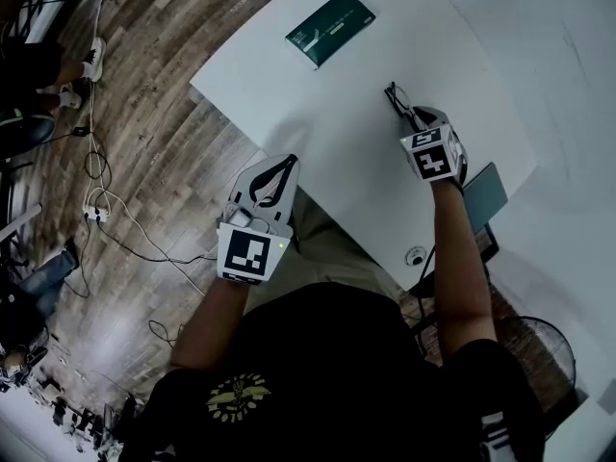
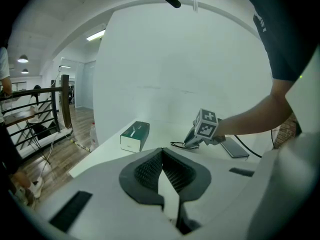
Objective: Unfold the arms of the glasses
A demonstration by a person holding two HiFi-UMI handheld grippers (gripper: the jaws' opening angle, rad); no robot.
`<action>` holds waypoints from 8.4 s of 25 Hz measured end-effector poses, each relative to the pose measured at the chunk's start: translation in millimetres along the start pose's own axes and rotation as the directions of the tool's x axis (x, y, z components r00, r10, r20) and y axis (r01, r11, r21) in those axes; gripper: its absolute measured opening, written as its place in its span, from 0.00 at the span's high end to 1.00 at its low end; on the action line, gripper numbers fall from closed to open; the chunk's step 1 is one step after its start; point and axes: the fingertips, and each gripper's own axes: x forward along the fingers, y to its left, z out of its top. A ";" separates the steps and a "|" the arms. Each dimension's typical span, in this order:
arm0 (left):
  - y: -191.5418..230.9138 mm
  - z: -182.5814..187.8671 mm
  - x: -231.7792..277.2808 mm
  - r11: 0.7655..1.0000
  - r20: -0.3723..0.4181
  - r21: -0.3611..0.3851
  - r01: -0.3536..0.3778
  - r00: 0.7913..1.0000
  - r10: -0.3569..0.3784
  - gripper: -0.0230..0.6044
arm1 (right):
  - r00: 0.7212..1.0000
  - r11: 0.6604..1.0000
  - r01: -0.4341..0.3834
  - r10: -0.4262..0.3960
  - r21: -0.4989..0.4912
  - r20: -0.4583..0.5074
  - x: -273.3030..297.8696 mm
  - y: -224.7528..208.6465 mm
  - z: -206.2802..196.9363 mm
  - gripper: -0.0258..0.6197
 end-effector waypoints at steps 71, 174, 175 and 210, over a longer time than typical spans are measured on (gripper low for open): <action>-131.5 128.0 -128.2 0.886 0.129 0.207 0.414 0.886 -0.445 0.95 | 0.290 0.736 -0.529 -0.312 0.423 0.905 -402.8 101.3 54.6 0.94; -233.2 154.6 -89.0 0.823 -0.059 0.219 0.524 0.849 -0.525 0.82 | 0.367 0.825 -0.342 -0.324 0.450 0.872 -425.4 67.3 5.2 0.94; -238.4 156.3 -83.1 0.819 -0.060 0.217 0.530 0.845 -0.531 0.82 | 0.364 0.829 -0.346 -0.312 0.439 0.877 -424.4 64.8 7.5 0.94; -273.2 178.1 -23.3 0.743 -0.077 0.216 0.633 0.770 -0.634 0.92 | 0.296 0.722 -0.451 -0.434 0.525 0.851 -419.0 19.9 -0.4 0.94</action>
